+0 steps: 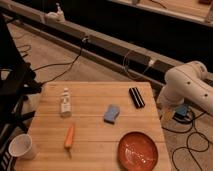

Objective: Move the arm in a circular motion

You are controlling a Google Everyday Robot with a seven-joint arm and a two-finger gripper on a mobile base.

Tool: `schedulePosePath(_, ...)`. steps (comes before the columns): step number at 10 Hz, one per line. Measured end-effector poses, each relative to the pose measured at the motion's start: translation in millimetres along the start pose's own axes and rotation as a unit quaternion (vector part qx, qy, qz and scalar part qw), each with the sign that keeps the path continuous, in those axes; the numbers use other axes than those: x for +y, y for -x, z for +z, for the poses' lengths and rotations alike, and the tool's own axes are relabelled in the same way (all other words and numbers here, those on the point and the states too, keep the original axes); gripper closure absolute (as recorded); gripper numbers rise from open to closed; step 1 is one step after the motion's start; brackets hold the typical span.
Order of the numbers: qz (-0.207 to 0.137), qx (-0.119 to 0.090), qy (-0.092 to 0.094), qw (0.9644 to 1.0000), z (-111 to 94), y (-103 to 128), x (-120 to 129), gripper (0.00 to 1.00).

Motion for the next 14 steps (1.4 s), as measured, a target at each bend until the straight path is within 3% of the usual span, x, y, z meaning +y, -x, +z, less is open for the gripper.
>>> schedulePosePath(7,0.0,0.0,0.0,1.0,0,0,0,0.35)
schedulePosePath(8,0.0,0.0,0.0,1.0,0,0,0,0.39)
schedulePosePath(12,-0.014,0.006,-0.008,0.9999,3,0,-4,0.77)
schedulePosePath(14,-0.029,0.011,-0.016,0.9994,7,9,-20,0.98)
